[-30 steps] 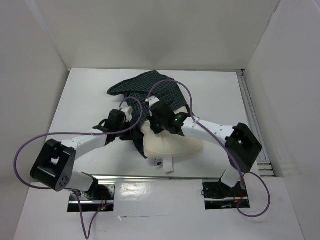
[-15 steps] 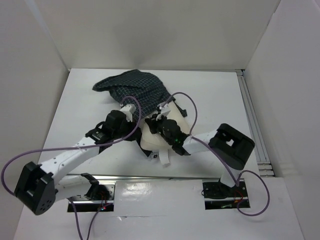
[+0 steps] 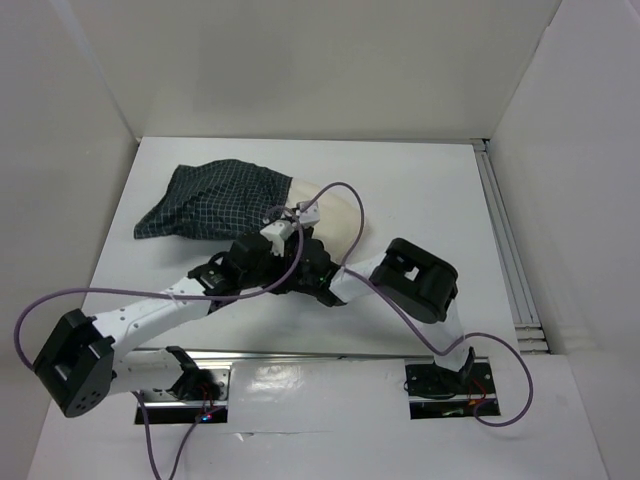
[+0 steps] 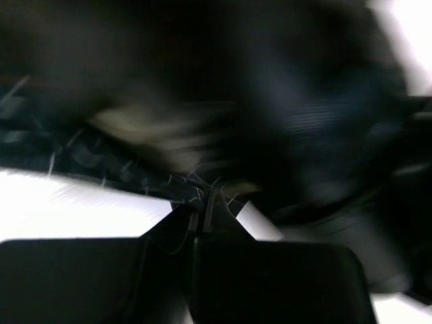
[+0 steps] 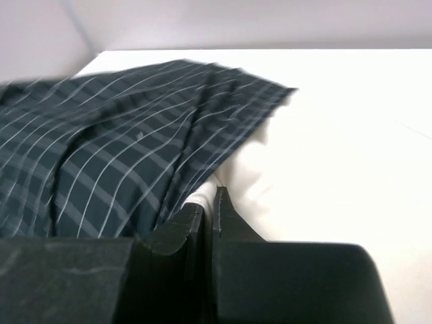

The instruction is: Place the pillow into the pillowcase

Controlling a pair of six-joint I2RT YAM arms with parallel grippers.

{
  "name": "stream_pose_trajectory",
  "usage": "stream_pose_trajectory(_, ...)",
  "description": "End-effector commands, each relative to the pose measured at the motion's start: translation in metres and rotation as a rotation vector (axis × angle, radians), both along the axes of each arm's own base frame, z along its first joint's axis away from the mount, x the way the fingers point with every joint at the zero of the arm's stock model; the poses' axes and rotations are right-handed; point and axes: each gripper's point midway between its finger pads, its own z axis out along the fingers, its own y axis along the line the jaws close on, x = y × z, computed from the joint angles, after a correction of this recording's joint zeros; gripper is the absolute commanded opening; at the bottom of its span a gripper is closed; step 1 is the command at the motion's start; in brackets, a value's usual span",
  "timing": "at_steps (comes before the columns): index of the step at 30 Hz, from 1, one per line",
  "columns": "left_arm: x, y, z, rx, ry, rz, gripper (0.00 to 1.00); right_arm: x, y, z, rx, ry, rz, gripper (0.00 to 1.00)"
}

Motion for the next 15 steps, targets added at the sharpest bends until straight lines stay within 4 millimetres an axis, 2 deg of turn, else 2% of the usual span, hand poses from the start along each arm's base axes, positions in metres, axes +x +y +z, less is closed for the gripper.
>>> stream_pose_trajectory(1, -0.126, -0.086, 0.049, -0.316, 0.182, -0.597, 0.0, 0.009, -0.039, 0.158, 0.632, -0.333, -0.145, 0.0)
stream_pose_trajectory(3, -0.135, -0.103, 0.059, -0.34, 0.163, -0.68, 0.0, 0.009, -0.032, 0.149, 0.646, -0.3, -0.108, 0.0)
stream_pose_trajectory(4, -0.14, -0.108, 0.058, -0.337, 0.172, -0.714, 0.0, 0.009, -0.031, 0.142, 0.647, -0.282, -0.102, 0.0)
stream_pose_trajectory(5, -0.15, -0.115, 0.049, -0.319, 0.202, -0.758, 0.0, 0.005, -0.027, 0.145, 0.649, -0.287, -0.06, 0.0)
stream_pose_trajectory(6, -0.152, -0.122, 0.053, -0.315, 0.196, -0.78, 0.0, 0.002, -0.025, 0.133, 0.621, -0.269, -0.04, 0.0)
stream_pose_trajectory(7, -0.153, -0.123, 0.048, -0.294, 0.202, -0.78, 0.0, -0.002, -0.026, 0.133, 0.61, -0.27, -0.02, 0.0)
stream_pose_trajectory(8, -0.153, -0.12, 0.039, -0.255, 0.24, -0.76, 0.0, -0.008, -0.026, 0.137, 0.609, -0.275, 0.015, 0.0)
stream_pose_trajectory(9, -0.14, -0.122, 0.037, -0.209, 0.205, -0.699, 0.0, -0.015, -0.029, 0.124, 0.579, -0.252, 0.033, 0.0)
stream_pose_trajectory(10, -0.134, -0.119, 0.032, -0.165, 0.2, -0.665, 0.05, -0.02, -0.029, 0.12, 0.549, -0.243, 0.064, 0.03)
stream_pose_trajectory(11, -0.133, -0.109, 0.029, -0.105, 0.217, -0.627, 0.22, -0.029, -0.028, 0.128, 0.529, -0.241, 0.134, 0.08)
stream_pose_trajectory(12, -0.117, -0.107, 0.044, -0.091, 0.141, -0.557, 0.77, -0.044, -0.025, 0.117, 0.488, -0.178, 0.232, 0.2)
stream_pose_trajectory(13, -0.112, -0.104, 0.051, -0.079, 0.105, -0.532, 1.0, -0.044, -0.031, 0.103, 0.495, -0.142, 0.228, 0.27)
stream_pose_trajectory(14, -0.103, -0.099, 0.061, -0.071, 0.069, -0.499, 1.0, -0.058, -0.021, 0.1, 0.45, -0.073, 0.343, 0.34)
stream_pose_trajectory(15, -0.094, -0.092, 0.074, -0.041, 0.027, -0.451, 1.0, -0.065, -0.018, 0.09, 0.479, 0.022, 0.401, 0.51)
